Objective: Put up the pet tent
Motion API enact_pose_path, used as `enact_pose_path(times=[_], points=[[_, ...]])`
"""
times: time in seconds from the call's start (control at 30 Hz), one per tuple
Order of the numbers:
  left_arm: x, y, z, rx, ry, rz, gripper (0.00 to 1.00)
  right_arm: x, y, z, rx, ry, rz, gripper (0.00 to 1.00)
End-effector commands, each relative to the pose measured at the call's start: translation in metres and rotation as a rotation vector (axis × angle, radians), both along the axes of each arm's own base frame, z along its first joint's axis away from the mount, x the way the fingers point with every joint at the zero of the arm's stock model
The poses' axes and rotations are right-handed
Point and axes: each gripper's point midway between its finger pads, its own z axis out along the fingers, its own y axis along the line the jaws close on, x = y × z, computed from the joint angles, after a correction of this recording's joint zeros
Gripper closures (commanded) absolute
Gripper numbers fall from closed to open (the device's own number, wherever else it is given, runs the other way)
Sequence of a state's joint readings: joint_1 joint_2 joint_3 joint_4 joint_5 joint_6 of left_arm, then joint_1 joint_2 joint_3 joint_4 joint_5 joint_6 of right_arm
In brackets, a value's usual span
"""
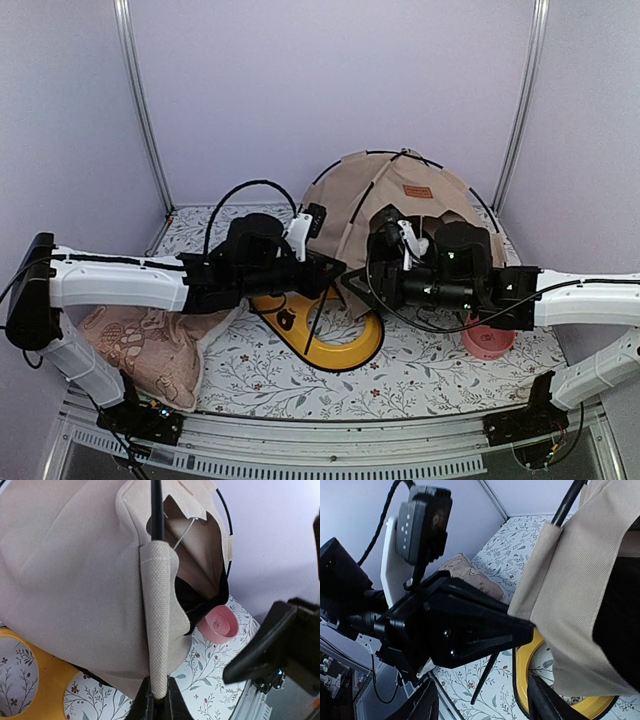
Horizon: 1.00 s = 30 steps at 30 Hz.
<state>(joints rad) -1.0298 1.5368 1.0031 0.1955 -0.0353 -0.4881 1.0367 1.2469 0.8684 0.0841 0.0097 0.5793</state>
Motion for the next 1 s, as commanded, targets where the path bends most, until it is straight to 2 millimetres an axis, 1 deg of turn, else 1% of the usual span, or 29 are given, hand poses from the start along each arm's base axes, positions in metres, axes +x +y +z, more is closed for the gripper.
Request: enact_pose_path(times=[0.0,0.1,0.17,0.3,0.4,0.5,0.73,0.83,0.97], points=[[-0.005,-0.014,0.017,-0.048,-0.003,-0.033,1.0,-0.015,0.013,0.004,0.081,-0.02,0.034,0.39],[-0.003,-0.016,0.019,-0.059,-0.001,-0.035,1.0,-0.017,0.019,-0.01,0.08,0.004,0.028,0.43],[-0.001,-0.017,0.02,-0.065,-0.003,-0.034,1.0,-0.017,0.019,-0.018,0.091,0.025,0.015,0.45],[0.002,-0.021,0.022,-0.074,0.003,-0.04,1.0,-0.018,0.023,-0.032,0.095,0.045,0.008,0.45],[0.002,-0.023,0.025,-0.087,0.003,-0.05,1.0,-0.018,0.031,-0.044,0.086,0.057,0.016,0.46],[0.002,-0.025,0.026,-0.091,0.003,-0.055,1.0,-0.018,0.041,-0.049,0.097,0.059,0.035,0.48],[0.006,-0.022,0.025,-0.089,0.004,-0.05,1.0,-0.024,0.06,-0.071,0.073,0.088,0.068,0.54],[0.006,-0.02,0.025,-0.089,0.004,-0.049,1.0,-0.025,0.063,-0.079,0.064,0.103,0.068,0.58],[0.006,-0.019,0.025,-0.09,0.004,-0.052,1.0,-0.02,0.061,-0.078,0.063,0.092,0.036,0.61]])
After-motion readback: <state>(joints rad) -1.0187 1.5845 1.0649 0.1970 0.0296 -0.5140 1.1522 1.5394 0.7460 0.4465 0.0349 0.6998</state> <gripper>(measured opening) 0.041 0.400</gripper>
